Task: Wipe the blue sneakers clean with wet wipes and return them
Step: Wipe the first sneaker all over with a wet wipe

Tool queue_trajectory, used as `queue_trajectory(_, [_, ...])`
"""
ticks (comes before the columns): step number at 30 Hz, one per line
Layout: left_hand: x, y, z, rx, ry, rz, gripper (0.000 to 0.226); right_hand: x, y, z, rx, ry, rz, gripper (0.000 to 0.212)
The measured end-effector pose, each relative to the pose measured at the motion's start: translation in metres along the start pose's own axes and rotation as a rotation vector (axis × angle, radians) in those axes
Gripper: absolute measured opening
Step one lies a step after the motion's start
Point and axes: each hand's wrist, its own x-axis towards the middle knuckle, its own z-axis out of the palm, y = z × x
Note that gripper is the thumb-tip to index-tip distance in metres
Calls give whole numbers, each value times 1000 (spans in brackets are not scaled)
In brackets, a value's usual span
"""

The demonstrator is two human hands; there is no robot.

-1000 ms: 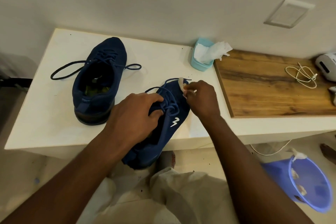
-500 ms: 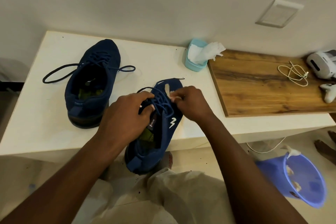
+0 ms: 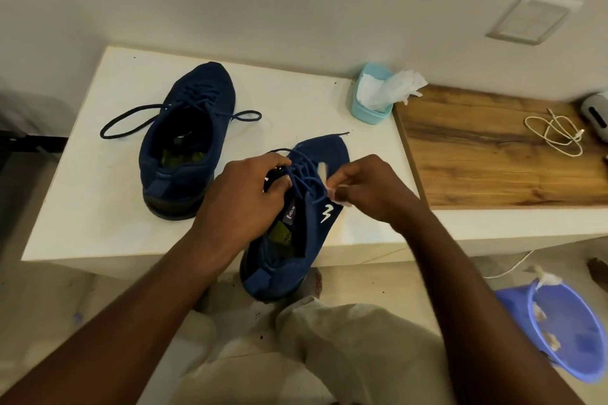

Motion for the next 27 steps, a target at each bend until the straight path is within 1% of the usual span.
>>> queue_trajectory(1, [1, -1, 0, -10, 22, 12, 25, -7, -3, -1, 94, -43, -31, 7])
queue_trajectory(2, [2, -3, 1, -22, 47, 25, 24, -13, -7, 0, 182, -40, -67, 6])
queue_trajectory(3, [3, -4, 1, -43, 76, 39, 22, -15, -11, 1, 255, 12, -104, 7])
queue_trajectory(5, [5, -5, 2, -113, 142, 48, 22, -12, -20, 3, 325, 208, -164, 10])
queue_trajectory(7, [8, -5, 2, -170, 196, 49, 25, -7, -30, 2, 324, 378, -172, 12])
queue_trajectory(8, [9, -4, 2, -188, 202, 51, 28, -6, -32, 1, 303, 410, -176, 11])
queue_trajectory(9, [10, -3, 2, -201, 194, 48, 32, -5, -30, 2, 262, 403, -187, 11])
queue_trajectory(12, [10, -1, 1, -194, 141, 39, 44, -7, -20, 9, 70, 255, -171, 12])
queue_trajectory(14, [9, 0, -2, -188, 121, 55, 50, -10, -20, 9, 30, 242, -162, 13])
queue_trajectory(16, [5, 4, -4, -100, 104, 109, 50, -12, -26, 5, 56, 339, -162, 11])
queue_trajectory(19, [-3, 16, -6, 190, 26, 143, 32, -12, -32, 2, 114, 463, -143, 6])
queue_trajectory(20, [-5, 20, -6, 277, -1, 130, 28, -12, -33, 2, 139, 476, -138, 5])
queue_trajectory(23, [-4, 25, -3, 446, -40, 88, 31, -12, -32, 6, 193, 476, -139, 4])
queue_trajectory(25, [1, 27, 0, 499, -72, 58, 29, -11, -32, 7, 214, 463, -151, 5])
queue_trajectory(27, [5, 28, 3, 532, -67, 56, 23, -11, -34, 8, 192, 417, -177, 6])
